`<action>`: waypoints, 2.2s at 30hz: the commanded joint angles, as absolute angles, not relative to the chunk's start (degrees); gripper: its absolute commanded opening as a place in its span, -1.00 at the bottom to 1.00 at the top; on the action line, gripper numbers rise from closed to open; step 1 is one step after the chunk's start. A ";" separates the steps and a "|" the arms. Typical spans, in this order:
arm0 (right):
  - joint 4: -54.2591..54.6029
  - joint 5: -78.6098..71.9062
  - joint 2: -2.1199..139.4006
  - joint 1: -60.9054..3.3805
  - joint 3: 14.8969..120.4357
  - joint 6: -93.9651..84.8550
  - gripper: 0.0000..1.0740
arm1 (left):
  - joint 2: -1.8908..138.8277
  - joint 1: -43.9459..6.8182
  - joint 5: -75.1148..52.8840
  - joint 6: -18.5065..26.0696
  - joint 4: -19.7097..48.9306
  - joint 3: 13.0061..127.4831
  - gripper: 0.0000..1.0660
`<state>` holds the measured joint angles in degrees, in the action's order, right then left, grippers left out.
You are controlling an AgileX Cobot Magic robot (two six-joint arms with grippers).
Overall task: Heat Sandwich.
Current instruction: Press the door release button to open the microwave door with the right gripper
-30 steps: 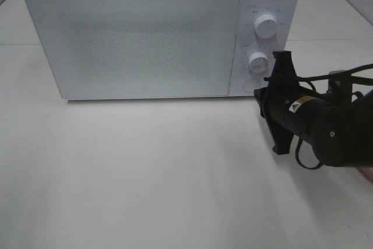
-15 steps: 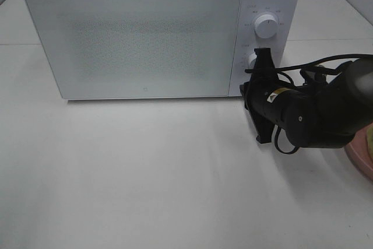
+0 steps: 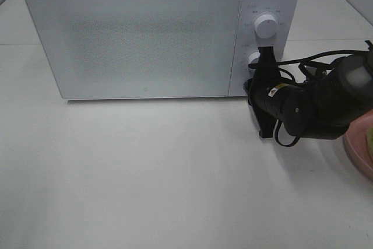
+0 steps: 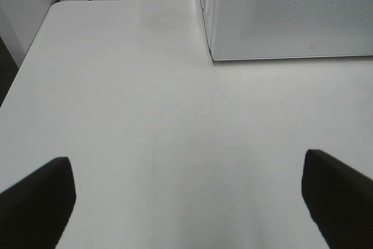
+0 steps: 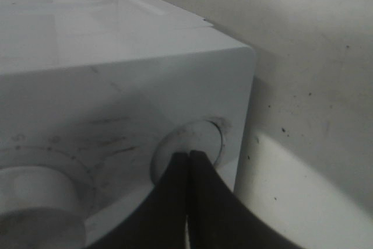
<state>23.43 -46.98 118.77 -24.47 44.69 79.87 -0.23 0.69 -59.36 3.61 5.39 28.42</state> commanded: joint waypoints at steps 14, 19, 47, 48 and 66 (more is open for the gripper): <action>25.78 -57.47 120.09 -22.69 46.58 77.69 -0.99 | -1.72 0.46 -58.90 3.55 5.56 28.25 0.94; 25.50 -62.28 122.84 -22.69 50.65 77.64 -0.99 | -1.72 0.46 -58.90 3.55 5.56 28.25 0.94; 23.43 -63.25 123.36 -22.69 54.09 76.66 -0.94 | -1.72 0.46 -58.90 3.55 5.56 28.25 0.94; 23.09 -62.91 123.36 -22.69 54.09 76.83 -0.93 | -1.72 0.46 -58.90 3.55 5.56 28.25 0.94; 22.75 -59.47 121.58 -22.80 49.73 77.52 -0.91 | -1.72 0.46 -58.90 3.55 5.56 28.25 0.94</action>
